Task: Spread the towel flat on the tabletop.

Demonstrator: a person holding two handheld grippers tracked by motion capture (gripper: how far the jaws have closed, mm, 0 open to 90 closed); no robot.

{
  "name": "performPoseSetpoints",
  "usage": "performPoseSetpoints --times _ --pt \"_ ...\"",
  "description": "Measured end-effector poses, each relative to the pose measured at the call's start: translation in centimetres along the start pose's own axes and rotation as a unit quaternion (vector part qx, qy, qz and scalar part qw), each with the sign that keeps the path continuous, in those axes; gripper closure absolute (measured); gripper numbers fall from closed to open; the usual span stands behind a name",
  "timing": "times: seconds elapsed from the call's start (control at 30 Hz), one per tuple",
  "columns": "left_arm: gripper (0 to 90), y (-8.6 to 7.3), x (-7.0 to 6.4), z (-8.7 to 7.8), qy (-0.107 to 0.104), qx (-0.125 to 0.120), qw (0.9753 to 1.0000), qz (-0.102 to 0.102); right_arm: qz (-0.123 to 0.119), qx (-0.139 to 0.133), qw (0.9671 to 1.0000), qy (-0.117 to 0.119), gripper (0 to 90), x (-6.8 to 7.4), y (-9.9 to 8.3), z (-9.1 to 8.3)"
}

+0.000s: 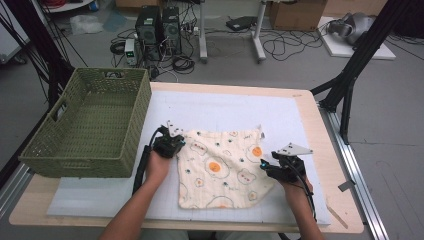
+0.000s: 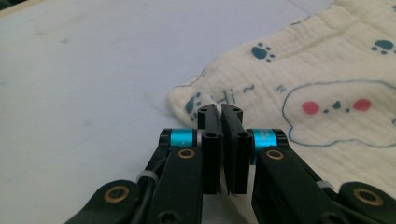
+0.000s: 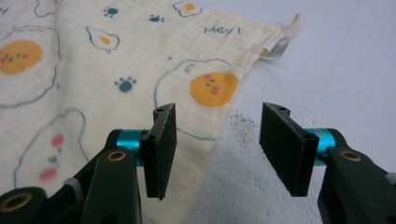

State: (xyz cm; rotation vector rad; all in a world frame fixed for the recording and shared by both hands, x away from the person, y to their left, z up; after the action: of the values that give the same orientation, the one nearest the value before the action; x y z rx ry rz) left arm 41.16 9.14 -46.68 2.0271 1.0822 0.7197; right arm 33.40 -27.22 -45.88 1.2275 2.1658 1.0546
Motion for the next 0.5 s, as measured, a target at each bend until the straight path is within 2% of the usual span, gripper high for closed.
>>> performPoseSetpoints --times 0.03,0.1,0.17,0.23,0.27,0.33,0.43,0.5 --pt "86.3 -0.2 0.7 0.0 0.006 0.000 0.9999 -0.011 -0.001 0.000 1.0000 0.000 46.2 0.0 0.1 0.2" --pt "85.9 -0.7 1.3 0.2 -0.001 0.012 0.9994 -0.033 -0.001 0.002 1.0000 0.003 46.2 0.1 0.3 0.8" --pt "83.2 -0.8 1.4 0.2 -0.008 0.011 0.9995 -0.030 0.004 0.002 0.9999 0.009 46.1 0.2 0.7 1.5" --pt "73.2 -0.7 1.4 0.1 -0.010 0.003 0.9991 -0.041 0.010 0.000 0.9998 0.017 46.1 0.4 1.3 2.3" --pt "70.6 -0.7 1.4 0.0 -0.012 -0.001 0.9989 -0.046 0.005 -0.001 0.9998 0.017 46.1 0.4 1.7 2.8" --pt "62.2 -0.7 1.5 -0.1 -0.018 0.000 0.9983 -0.055 0.008 0.004 0.9998 0.020 46.0 0.5 2.3 3.9" --pt "55.7 -0.8 1.4 -0.3 -0.027 0.005 0.9979 -0.059 0.005 0.013 0.9996 0.026 44.8 0.8 3.4 5.7" --pt "54.9 -0.9 1.5 -0.4 -0.028 0.004 0.9978 -0.061 0.004 0.011 0.9993 0.036 43.0 1.0 4.2 6.9"
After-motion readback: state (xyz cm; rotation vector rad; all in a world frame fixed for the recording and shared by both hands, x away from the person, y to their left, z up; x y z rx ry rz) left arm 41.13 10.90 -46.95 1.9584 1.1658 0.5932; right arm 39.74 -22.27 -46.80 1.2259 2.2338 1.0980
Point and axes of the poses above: each handheld gripper's, and its own axes: z roughly forward along the jaws, y roughly out of its top, x roughly to its left, the point moved 4 cm from there along z, roughly forward along the jaws, and after that the axes turned 2 degrees about z, right-handed, at the moved point
